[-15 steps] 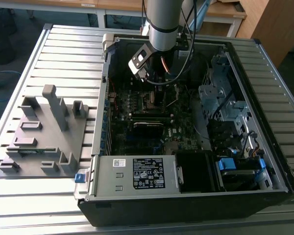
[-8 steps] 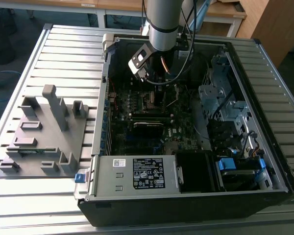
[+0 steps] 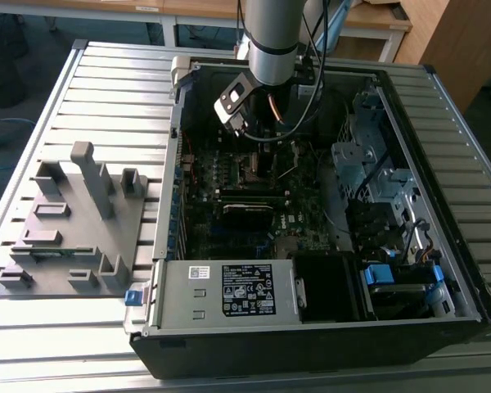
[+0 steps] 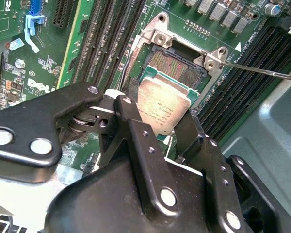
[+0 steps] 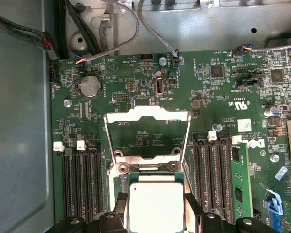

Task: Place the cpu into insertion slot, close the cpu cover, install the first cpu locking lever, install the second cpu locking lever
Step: 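Place the cpu into insertion slot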

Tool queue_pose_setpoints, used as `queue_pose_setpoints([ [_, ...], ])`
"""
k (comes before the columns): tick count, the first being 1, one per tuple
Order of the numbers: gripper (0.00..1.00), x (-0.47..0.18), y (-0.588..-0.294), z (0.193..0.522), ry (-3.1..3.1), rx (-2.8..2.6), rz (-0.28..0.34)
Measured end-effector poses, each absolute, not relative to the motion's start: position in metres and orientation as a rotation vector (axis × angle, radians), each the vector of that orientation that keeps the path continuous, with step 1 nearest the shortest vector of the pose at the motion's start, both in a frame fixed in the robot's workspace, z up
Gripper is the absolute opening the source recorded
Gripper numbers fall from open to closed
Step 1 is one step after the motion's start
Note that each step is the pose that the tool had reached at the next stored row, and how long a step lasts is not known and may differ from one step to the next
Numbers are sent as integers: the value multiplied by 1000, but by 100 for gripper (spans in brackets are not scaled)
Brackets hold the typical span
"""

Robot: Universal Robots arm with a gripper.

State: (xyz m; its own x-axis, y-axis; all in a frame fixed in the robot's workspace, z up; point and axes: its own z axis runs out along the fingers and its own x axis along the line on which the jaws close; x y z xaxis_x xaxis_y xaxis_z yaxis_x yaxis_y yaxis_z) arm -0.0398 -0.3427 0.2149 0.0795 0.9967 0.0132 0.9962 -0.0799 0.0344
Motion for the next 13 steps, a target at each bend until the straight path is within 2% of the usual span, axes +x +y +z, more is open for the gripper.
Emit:
queue_pose_setpoints([
  [13,54,-40,-343,215,2100,2314,51],
])
